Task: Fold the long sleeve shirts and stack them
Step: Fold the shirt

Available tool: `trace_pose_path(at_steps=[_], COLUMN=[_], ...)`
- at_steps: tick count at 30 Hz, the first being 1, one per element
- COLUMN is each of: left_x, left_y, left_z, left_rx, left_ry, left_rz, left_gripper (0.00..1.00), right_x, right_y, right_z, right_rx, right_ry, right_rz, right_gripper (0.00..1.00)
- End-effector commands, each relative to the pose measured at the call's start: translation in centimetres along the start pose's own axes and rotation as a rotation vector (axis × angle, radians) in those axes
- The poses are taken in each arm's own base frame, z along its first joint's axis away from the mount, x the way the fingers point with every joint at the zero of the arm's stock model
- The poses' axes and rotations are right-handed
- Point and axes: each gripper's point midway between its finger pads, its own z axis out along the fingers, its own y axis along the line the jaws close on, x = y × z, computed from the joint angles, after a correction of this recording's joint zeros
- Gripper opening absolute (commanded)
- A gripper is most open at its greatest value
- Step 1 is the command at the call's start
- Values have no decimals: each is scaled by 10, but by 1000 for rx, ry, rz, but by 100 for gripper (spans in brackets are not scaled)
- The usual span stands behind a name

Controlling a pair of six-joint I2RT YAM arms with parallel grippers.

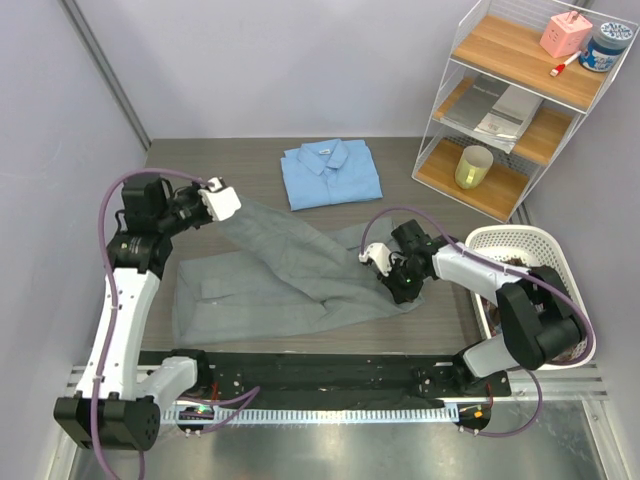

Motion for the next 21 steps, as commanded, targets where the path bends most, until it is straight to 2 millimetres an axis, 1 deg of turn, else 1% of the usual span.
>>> trace_pose_path(at_steps=[1,2,3,4,5,6,7,8,9,10,11,13,14,15,16,17,18,19,21], left_x=[-11,-13,-18,-22,-26,-28,-32,-33,-32,-31,-30,-29,-29,-30,-30,-30,-31,-31,-30], left_y=[25,23,15,13,10,3,5,3,2,3,3,5,6,8,7,8,8,8,8], left_z=[12,13,16,17,16,18,18,18,19,19,20,20,21,20,21,21,20,20,20], left_rx=[-45,-33,2,13,19,39,27,31,33,32,31,25,23,20,23,21,21,19,20], left_ry=[-63,-80,-123,-150,-173,-206,-227,-234,-234,-231,-227,-220,-219,-221,-221,-222,-222,-221,-221], left_rz=[16,33,41,63,92,94,114,115,114,113,110,103,103,107,105,105,105,108,110], left_gripper=[0,0,0,0,0,0,0,0,0,0,0,0,0,0,0,0,0,0,0], right_x=[-11,-16,-19,-20,-25,-33,-38,-45,-57,-63,-73,-86,-93,-104,-106,-112,-122,-124,-135], right_y=[-15,-18,-20,-24,-23,-26,-29,-27,-30,-29,-27,-30,-33,-35,-37,-39,-41,-42,-44], right_z=[-8,-13,-18,-23,-28,-37,-43,-46,-53,-54,-55,-53,-51,-54,-48,-47,-51,-45,-43], right_rx=[56,67,74,81,69,80,80,62,59,44,14,-18,-24,-36,-56,-63,-75,-90,-105], right_ry=[-50,-76,-96,-115,-144,-184,-210,-242,-277,-292,-322,-338,-353,-379,-372,-382,-405,-396,-410], right_rz=[39,48,60,76,80,87,99,98,93,102,102,132,136,135,153,153,145,151,141], right_gripper=[2,3,5,8,12,15,20,24,29,36,38,44,49,52,55,57,59,61,62])
